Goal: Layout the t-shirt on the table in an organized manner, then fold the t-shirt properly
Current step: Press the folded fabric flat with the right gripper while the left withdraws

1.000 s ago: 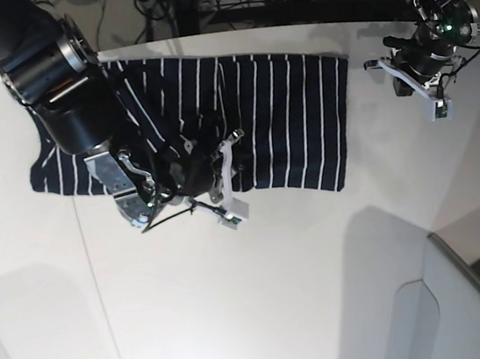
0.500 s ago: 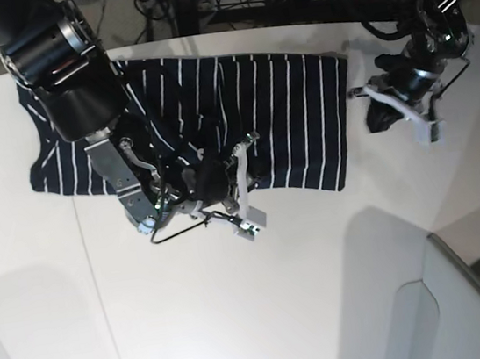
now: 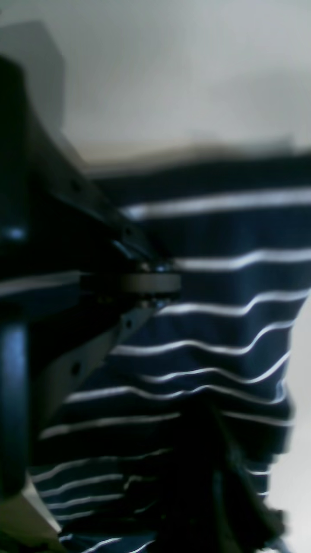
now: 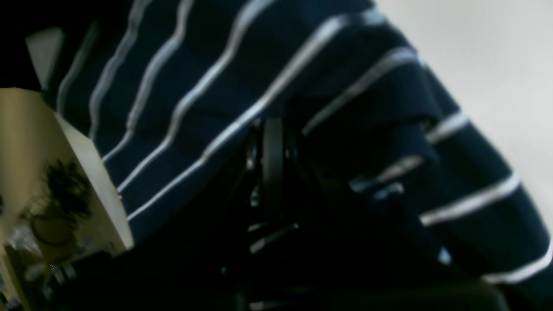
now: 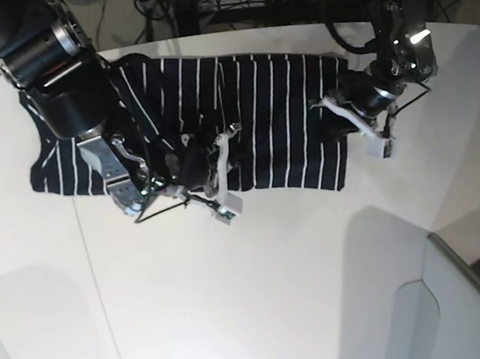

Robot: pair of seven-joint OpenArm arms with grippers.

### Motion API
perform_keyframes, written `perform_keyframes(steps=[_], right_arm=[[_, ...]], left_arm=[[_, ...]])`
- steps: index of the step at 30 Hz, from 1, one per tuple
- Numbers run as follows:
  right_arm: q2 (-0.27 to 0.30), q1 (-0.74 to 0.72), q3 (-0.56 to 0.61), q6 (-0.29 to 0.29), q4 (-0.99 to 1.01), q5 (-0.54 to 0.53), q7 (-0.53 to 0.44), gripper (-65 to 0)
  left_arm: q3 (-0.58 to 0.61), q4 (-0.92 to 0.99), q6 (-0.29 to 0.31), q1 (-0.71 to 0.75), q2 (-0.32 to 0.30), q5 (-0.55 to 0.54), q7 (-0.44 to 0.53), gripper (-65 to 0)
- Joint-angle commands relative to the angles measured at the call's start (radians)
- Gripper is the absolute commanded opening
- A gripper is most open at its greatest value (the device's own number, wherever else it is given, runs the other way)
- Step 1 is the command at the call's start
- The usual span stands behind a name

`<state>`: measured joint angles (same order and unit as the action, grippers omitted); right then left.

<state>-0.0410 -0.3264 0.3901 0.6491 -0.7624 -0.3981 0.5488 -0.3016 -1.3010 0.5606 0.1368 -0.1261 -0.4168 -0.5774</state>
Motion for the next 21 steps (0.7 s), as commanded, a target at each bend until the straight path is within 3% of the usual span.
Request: perform_keyframes(steps=[1, 14, 21], right_arm=[[-0.006, -0.027, -0.003, 0.007, -0.002, -0.008, -0.012, -63.8], [-0.004, -0.04, -0.003, 0.007, 0.025, -0.008, -0.017, -63.8], [-0.009, -0.004, -0.003, 0.007, -0.18, -0.008, 0.075, -63.8]], left_arm=[[-0.008, 0.008, 0.005, 0.004, -0.008, -0.007, 0.02, -65.0], [-0.011, 0.025, 0.005, 0.001, -0.033, -0.015, 0.069, -65.0], [-0.009, -0.134, 0.003, -0.033, -0.025, -0.015, 0.001, -65.0]])
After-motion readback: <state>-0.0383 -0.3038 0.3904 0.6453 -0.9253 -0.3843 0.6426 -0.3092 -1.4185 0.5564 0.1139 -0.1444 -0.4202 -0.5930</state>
